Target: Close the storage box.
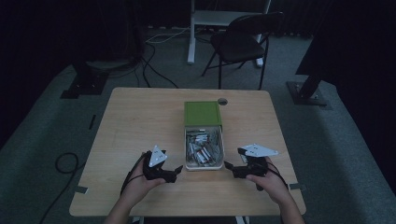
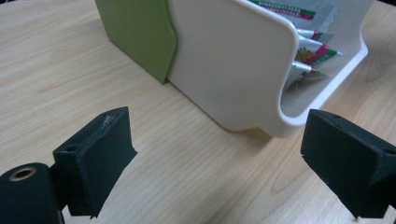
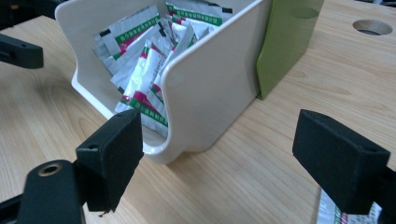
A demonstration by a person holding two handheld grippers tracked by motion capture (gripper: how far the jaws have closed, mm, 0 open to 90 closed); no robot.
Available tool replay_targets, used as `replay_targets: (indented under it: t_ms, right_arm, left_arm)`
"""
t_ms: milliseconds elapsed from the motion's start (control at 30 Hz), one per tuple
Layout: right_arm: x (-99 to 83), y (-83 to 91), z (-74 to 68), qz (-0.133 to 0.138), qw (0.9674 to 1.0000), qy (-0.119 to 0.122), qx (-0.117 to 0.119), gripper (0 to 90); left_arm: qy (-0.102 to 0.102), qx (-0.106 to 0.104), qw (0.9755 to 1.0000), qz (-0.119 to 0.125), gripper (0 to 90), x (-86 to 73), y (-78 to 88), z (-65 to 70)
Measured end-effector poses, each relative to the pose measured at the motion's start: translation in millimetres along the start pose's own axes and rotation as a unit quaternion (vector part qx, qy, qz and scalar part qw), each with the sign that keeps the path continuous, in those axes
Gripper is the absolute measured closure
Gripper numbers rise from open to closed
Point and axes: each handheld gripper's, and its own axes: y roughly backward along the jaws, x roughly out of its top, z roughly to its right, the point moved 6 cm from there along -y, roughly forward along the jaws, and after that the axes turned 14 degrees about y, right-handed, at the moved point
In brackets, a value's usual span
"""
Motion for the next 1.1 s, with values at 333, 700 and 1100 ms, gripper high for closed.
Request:
replay_targets:
  t_ms: [333, 700, 1100]
  right_arm:
    - [4.2, -10.3, 1.5, 0.011, 0.9998, -0.009, 0.010, 16.0]
    - [2.8, -15.5, 6.2, 0.021, 0.9995, -0.018, 0.014, 16.1]
    - [-2.8, -20.1, 10.6, 0.023, 0.9994, -0.022, 0.013, 16.0]
  left_arm:
    - [-0.003, -0.016, 0.9995, 0.025, 9.9, 8.6, -6.2, 3.4]
    - [0.006, -0.027, 0.9975, 0.064, 9.9, 14.4, -12.5, 3.5]
    - [0.010, -0.025, 0.9963, 0.081, 9.8, 18.0, -18.4, -1.0]
